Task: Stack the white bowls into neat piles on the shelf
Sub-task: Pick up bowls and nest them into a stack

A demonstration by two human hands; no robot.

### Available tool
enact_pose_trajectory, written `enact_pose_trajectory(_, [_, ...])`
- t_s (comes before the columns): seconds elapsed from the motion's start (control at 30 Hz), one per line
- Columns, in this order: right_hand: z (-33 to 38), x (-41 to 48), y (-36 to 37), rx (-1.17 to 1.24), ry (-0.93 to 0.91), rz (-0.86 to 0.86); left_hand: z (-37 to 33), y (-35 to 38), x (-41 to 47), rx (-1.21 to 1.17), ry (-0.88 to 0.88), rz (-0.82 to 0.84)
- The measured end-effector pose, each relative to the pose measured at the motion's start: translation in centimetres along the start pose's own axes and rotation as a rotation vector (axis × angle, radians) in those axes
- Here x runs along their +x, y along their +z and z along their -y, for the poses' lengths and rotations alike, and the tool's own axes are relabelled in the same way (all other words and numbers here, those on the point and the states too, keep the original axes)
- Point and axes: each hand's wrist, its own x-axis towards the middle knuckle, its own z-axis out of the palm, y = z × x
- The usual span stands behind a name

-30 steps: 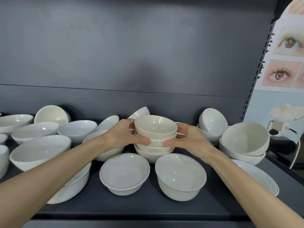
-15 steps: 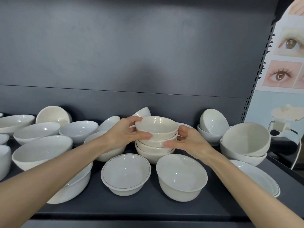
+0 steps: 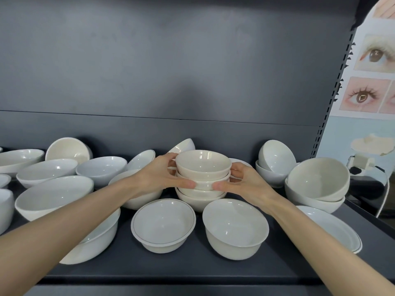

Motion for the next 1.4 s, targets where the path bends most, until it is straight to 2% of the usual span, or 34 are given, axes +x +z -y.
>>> enact_pose_trajectory(0.4, [0.09,-0.15,-0.12,-0.017,0.007,0.013,-0.18,-0.3,0.11,0.002,-0.036,0.046])
enact_pose_trajectory(0.63, [0.75,-0.75,-0.26,-0.074,0.103,0.075,-0.06,-0.67,0.24,0.058,-0.101,0.12])
enact_pose_trajectory(1.4, [0.51,-0.56,0.14,-0.008,0.102,-0.003,0.0,-0.7,0.29,0.06,-0.095,0.066])
